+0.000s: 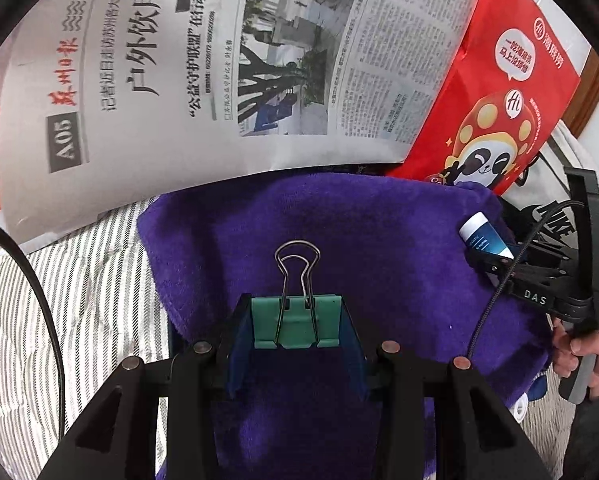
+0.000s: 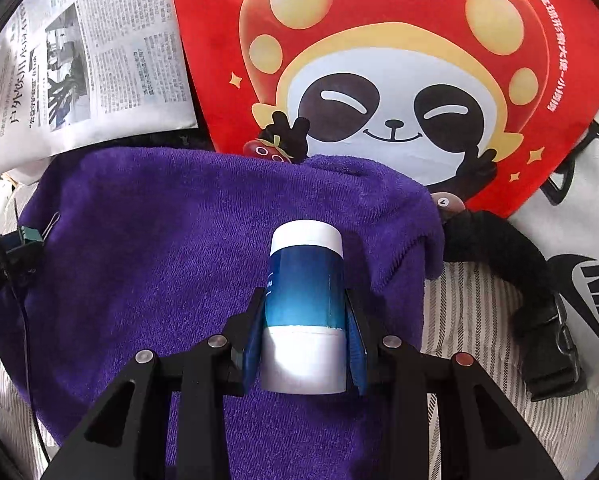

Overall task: Organize rigid objects
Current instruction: 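Carry the bottle onto the towel and open the right gripper while the left carries the clip, then lower the green clip onto the towel and open the left gripper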

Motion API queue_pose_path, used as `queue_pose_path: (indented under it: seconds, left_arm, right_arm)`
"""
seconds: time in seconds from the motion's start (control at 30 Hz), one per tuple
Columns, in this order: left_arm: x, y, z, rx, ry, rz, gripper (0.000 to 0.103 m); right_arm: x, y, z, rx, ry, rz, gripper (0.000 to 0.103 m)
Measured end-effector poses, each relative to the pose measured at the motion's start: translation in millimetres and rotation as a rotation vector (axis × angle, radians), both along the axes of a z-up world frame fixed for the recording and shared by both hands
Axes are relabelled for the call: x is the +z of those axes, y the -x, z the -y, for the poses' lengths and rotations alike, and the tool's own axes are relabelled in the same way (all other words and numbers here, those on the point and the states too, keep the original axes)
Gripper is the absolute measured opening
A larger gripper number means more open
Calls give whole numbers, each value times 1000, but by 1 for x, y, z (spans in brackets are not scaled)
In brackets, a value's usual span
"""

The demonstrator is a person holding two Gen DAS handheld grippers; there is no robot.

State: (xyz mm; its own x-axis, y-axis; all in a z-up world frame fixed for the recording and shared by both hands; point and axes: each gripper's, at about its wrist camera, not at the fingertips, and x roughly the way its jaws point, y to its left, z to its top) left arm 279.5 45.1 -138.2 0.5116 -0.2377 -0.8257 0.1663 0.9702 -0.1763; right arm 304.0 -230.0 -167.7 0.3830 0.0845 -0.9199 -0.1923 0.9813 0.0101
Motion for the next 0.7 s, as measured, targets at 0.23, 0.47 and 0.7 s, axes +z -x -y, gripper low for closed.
queue_pose_path:
  seconds: [0.23, 0.47, 0.7]
  left_arm:
    - [-10, -18, 10, 19, -24, -31, 39]
    - [-14, -30, 24, 26, -68, -43, 39]
    - [-15, -42, 46, 33, -137, -49, 39]
  right_arm:
    - [0, -6, 8, 21, -25, -14, 49]
    - [23, 20, 10, 25, -3, 14, 65]
    - [56, 72, 18, 24, -35, 67, 67]
